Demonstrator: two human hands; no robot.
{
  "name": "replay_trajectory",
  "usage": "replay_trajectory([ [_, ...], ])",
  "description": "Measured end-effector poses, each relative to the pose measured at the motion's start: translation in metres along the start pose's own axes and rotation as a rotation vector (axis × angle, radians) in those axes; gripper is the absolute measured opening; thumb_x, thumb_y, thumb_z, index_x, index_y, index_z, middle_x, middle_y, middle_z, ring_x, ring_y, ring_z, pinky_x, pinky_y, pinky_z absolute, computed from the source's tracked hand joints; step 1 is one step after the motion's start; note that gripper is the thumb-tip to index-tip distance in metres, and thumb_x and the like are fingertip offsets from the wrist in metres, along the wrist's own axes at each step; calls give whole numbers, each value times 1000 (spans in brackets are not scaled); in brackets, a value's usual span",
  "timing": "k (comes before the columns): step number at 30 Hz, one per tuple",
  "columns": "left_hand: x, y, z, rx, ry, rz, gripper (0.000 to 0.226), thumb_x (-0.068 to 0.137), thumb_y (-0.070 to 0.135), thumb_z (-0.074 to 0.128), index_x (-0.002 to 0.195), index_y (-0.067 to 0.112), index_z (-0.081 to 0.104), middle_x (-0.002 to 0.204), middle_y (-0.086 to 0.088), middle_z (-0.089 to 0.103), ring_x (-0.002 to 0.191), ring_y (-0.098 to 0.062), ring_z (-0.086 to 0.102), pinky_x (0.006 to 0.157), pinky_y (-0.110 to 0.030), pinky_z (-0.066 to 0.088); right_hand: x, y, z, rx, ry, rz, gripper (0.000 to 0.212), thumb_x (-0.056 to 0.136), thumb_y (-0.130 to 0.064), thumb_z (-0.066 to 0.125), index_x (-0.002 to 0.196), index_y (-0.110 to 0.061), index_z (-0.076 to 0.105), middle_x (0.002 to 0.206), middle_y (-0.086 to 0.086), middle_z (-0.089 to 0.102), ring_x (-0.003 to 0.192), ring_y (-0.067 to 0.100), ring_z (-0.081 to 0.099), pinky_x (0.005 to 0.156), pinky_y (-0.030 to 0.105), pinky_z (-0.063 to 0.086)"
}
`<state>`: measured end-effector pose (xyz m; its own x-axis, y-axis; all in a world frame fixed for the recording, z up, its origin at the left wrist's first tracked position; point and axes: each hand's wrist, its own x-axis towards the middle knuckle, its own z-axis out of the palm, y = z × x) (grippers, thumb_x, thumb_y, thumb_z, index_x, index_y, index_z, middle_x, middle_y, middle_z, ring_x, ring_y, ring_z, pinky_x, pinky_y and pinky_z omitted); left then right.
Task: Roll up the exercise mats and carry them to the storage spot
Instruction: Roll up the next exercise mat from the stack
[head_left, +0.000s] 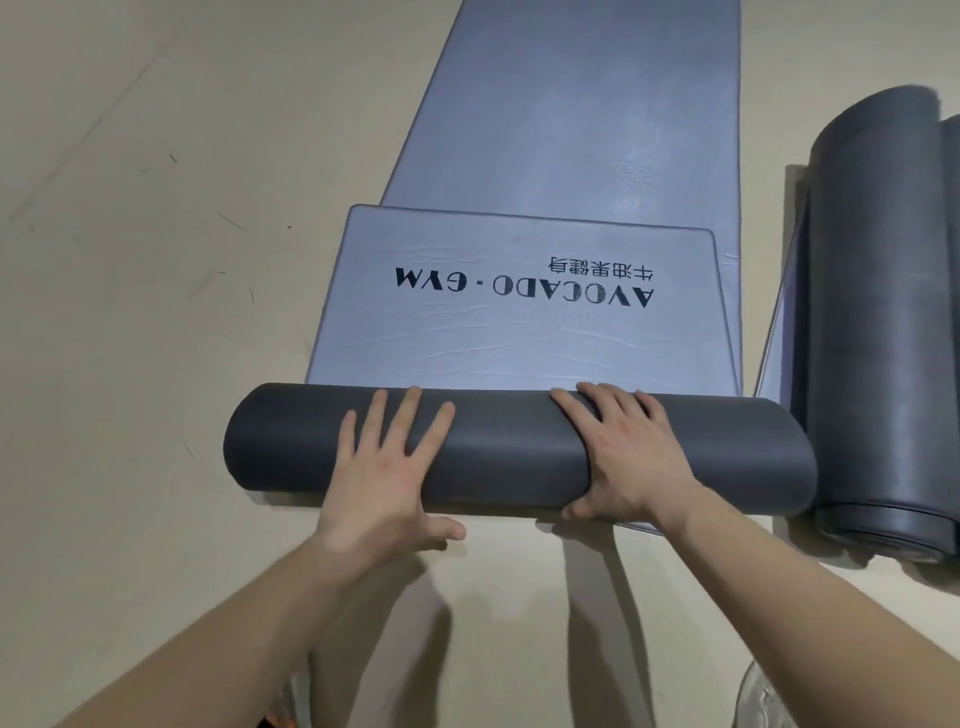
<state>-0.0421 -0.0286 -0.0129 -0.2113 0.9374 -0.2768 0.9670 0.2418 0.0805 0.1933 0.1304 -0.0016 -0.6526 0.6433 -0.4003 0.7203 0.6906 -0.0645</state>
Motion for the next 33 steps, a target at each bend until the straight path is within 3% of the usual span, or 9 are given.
replay_trajectory([
  [3,22,-6,4,32,50,1,137,46,91,66,160,38,13,168,-6,22,154,-35,17,123,-56,10,6,3,0,-51,46,17,142,48,-83,73,160,-34,1,164,9,17,150,35,18,121,59,11],
  [6,56,-15,-13,25,3,47,128,49,95,55,158,41,15,164,0,28,150,-29,23,123,-51,14,11,4,8,-129,143,8,142,40,-82,77,159,-31,18,150,11,42,134,37,45,111,59,30],
  [10,92,-28,-37,-83,-54,127,125,56,92,62,160,40,13,163,1,27,149,-22,23,124,-47,12,50,19,-29,-67,-29,-11,127,44,-80,74,151,-42,18,141,1,47,121,31,54,103,48,40],
  [15,91,-22,-33,186,15,136,131,48,95,57,157,33,16,155,-1,39,134,-32,43,112,-50,32,76,26,-53,35,-169,-16,117,42,-78,77,143,-46,27,119,-4,55,104,27,61,91,42,50],
  [20,82,-12,-45,147,-199,219,121,49,91,62,151,38,26,139,8,51,111,-26,56,98,-43,44,50,28,-48,200,-405,7,110,38,-70,86,135,-47,39,112,-11,62,107,22,61,95,38,49],
  [27,107,-7,-69,-15,-459,117,131,42,87,78,155,44,27,141,10,56,126,-22,55,102,-41,46,-20,10,12,-93,116,55,153,31,-92,72,160,-26,22,157,14,38,143,38,36,118,57,26],
  [29,101,-6,-69,36,-313,73,123,47,90,71,154,44,31,143,10,56,126,-22,56,104,-41,43,-9,13,10,-66,63,75,153,30,-92,71,160,-30,18,160,12,33,146,36,32,119,55,21],
  [31,74,-4,-55,37,-16,18,103,66,88,58,153,37,39,150,4,51,132,-27,51,110,-42,36,16,24,-8,11,-1,83,149,33,-91,70,159,-37,13,161,4,30,147,29,28,121,51,17],
  [33,48,-1,-35,47,51,22,110,71,87,51,161,30,23,167,-4,24,151,-35,25,121,-49,21,36,34,-25,43,-66,75,148,33,-93,68,158,-41,8,162,1,25,149,27,22,122,52,14],
])
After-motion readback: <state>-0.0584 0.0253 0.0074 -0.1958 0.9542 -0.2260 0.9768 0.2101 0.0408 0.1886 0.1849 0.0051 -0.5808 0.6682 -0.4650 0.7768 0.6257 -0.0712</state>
